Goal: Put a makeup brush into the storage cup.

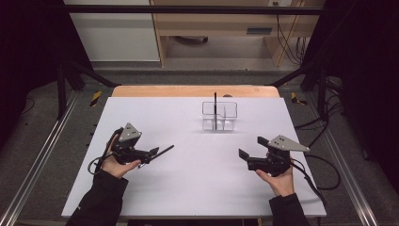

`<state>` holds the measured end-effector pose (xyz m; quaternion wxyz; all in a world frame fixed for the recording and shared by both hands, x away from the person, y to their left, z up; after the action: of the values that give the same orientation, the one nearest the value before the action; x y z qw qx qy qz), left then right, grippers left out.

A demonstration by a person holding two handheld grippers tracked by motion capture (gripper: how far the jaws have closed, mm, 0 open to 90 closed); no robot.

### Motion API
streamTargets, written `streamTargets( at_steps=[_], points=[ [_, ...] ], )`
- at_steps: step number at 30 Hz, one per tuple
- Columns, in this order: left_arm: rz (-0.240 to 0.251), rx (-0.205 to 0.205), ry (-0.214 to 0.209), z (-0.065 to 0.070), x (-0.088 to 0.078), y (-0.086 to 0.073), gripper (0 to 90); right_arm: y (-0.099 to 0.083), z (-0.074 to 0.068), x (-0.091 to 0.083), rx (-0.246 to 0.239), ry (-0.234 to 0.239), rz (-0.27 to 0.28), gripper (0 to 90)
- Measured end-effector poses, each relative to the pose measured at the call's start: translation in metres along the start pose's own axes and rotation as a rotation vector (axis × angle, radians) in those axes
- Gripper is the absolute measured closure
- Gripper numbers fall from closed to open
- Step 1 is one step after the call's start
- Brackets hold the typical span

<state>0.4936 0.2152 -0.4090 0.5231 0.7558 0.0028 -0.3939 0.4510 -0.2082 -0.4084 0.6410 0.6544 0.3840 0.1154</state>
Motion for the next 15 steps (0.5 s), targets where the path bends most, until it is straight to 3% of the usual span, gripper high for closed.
streamTargets(
  at_steps=[15],
  points=[
    [-0.121,0.087,-0.025,0.002,0.019,0.003,13.1,0.0,-0.003,0.003,-0.004,0.016,-0.006,12.5]
  ],
)
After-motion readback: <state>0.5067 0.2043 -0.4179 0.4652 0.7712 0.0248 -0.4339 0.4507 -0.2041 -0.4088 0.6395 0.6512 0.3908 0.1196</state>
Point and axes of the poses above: each handheld gripper's, and its own axes: x roughly forward along the jaws, y roughly out of its top, z roughly to its right, the point moved 2 cm from there along x, roughly forward along the jaws, and after that the axes turned 6 degrees about y, right-handed, at the moved point
